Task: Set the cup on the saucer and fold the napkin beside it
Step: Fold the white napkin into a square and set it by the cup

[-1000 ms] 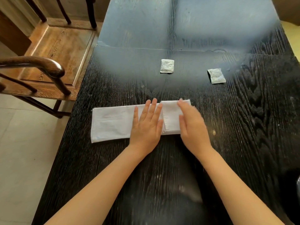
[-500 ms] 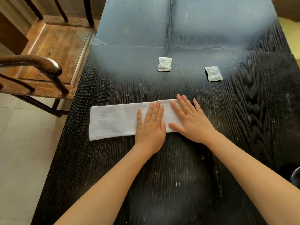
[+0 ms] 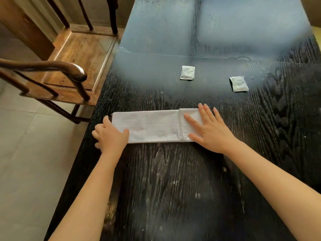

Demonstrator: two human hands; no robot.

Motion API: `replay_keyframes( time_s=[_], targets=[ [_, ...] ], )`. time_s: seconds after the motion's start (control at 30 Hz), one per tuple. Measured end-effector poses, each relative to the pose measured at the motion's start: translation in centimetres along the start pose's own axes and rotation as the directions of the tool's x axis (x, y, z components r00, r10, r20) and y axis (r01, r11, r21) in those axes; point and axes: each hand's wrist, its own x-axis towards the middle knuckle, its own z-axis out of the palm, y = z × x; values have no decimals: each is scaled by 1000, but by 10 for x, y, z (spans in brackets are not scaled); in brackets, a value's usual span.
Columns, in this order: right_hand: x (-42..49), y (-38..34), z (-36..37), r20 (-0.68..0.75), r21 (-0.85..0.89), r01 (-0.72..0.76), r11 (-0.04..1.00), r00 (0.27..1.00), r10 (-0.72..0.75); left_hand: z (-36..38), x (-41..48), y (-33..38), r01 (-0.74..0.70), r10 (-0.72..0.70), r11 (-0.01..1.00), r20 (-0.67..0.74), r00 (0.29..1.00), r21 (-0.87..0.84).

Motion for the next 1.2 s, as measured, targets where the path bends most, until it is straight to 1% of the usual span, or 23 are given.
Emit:
replay_keyframes(
  time_s=[0.07, 0.1, 0.2, 0.23, 0.27, 0.3, 0.33, 0.37, 0.4, 0.47, 0.57, 0.63, 0.67, 0.73, 0.8, 0.9, 1.0, 1.07, 1.13, 1.2],
  targets=[
    [-2, -4, 2, -15, 28, -11, 1000, 1000, 12, -5, 9, -3, 104, -94, 984, 77, 993, -142],
    [-3, -5, 2, -21, 35, -14, 999, 1000, 15, -8, 13, -5, 161, -133, 960, 134, 982, -228],
    [-3, -6, 3, -21, 52, -16, 999, 1000, 17, -21, 23, -6, 339, -187, 834, 355, 916, -435],
    [-3, -6, 3, -17, 61, -18, 998, 1000, 19, -25, 26, -7, 378, -188, 790, 397, 898, -482],
    [-3, -6, 3, -16, 67, -19, 998, 1000, 20, -27, 26, -7, 394, -180, 746, 407, 895, -537],
    [-3, -6, 4, -17, 71, -20, 997, 1000, 21, -28, 24, -5, 373, -157, 700, 379, 912, -608],
    [-3, -6, 4, -21, 75, -21, 997, 1000, 22, -28, 19, -2, 310, -123, 662, 309, 943, -683],
    [-3, -6, 4, -25, 81, -22, 996, 999, 24, -27, 11, 3, 216, -90, 649, 208, 974, -730],
    [-3, -6, 5, -28, 88, -24, 996, 999, 27, -25, 0, 9, 119, -66, 659, 100, 993, -742],
    [-3, -6, 5, -28, 97, -27, 995, 999, 30, -21, -25, 26, -16, -46, 700, -67, 997, -714],
    [-2, -6, 5, -24, 99, -26, 995, 999, 28, -6, -56, 54, -154, 22, 746, -207, 978, -648],
    [-3, -7, 5, -26, 101, -26, 995, 999, 29, 10, -73, 72, -283, 141, 777, -283, 949, -562],
    [-3, -7, 4, -27, 102, -26, 994, 999, 29, 20, -81, 80, -344, 211, 783, -299, 931, -519],
    [-3, -7, 4, -28, 106, -24, 994, 999, 27, 42, -92, 90, -418, 330, 796, -265, 906, -437],
    [-3, -8, 3, -28, 120, -24, 992, 999, 28, 62, -97, 91, -426, 383, 837, -189, 904, -343],
    [-3, -8, 3, -25, 122, -23, 992, 999, 27, 85, -96, 83, -476, 459, 862, -134, 878, -171],
    [-4, -8, 3, -28, 122, -23, 992, 999, 27, 97, -96, 74, -538, 538, 842, -72, 840, 23],
    [-4, -8, 4, -34, 119, -24, 993, 999, 29, 100, -98, 68, -561, 568, 819, -26, 823, 121],
    [-4, -8, 4, -33, 113, -33, 993, 999, 37, 99, -97, 62, -587, 596, 786, 15, 803, 194],
    [-6, -10, 5, -23, 119, -58, 991, 998, 61, 94, -93, 56, -629, 634, 750, 47, 772, 207]
  ],
)
